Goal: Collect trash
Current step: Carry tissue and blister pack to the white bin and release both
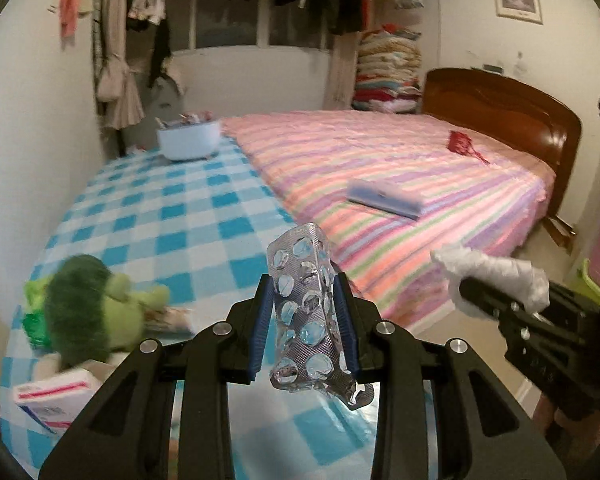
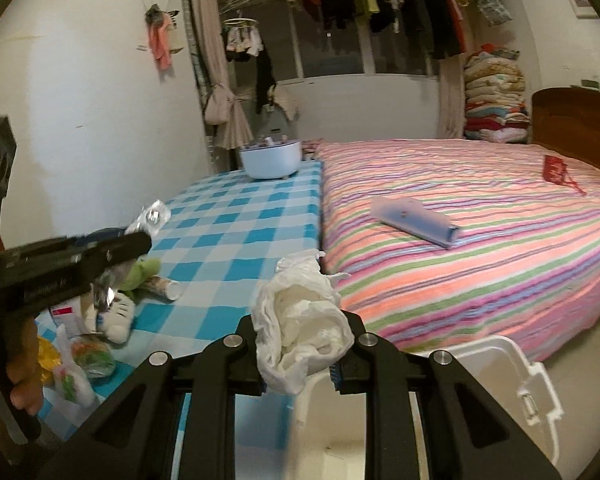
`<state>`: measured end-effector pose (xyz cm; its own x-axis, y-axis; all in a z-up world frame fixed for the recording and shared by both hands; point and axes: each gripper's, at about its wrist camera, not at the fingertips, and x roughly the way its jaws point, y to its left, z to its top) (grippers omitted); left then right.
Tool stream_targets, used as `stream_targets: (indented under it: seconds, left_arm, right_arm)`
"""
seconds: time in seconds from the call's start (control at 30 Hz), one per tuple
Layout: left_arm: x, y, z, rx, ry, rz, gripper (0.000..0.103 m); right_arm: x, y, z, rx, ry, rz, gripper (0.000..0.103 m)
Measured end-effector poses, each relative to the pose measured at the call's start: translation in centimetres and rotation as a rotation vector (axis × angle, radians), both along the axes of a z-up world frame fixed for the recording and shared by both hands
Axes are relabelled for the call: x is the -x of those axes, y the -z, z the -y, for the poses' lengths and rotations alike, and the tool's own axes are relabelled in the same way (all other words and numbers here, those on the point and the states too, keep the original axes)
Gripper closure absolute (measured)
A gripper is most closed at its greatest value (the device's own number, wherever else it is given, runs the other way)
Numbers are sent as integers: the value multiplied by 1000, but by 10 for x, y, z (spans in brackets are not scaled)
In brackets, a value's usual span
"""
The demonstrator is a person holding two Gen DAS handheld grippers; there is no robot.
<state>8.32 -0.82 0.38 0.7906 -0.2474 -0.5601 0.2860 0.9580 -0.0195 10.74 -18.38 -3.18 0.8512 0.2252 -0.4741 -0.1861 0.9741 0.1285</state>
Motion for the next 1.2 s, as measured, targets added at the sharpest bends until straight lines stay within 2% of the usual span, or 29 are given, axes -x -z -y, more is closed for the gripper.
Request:
stream_targets:
  seconds: [0.17,0.57,0.6,0.67,0.7,0.73,0.83,1.03,1.2]
  left_arm:
    - [2,12,23,-6,60,-36,73]
    - [14,11,64,10,171,-54,72]
    - [14,12,66,11,176,-57,72]
    - [13,13,72,12,189,-66,72]
    - [13,14,74,14,195,-70,72]
    - [13,14,77,14,201,-74,72]
    - [13,18,81,9,213,-81,72]
    - [13,28,93,32,261,-140,72]
    - [20,31,109,12,310,-144,70]
  right_arm:
    - [9,-1,28,-13,77,-9,82]
    - [24,9,78,-29,209,-62,79]
    - [25,10,81,-34,215,-63,77]
    - [28,11,88,-47,239,-66,62]
    - [29,11,93,-55,258,-63,49]
    - [30,11,96,-66,267,-57,43]
    - [35,9,106,-103,292,-39,41]
    - [51,-3,126,-177,386,54,41]
    - [58,-10,131,-187,419,100,41]
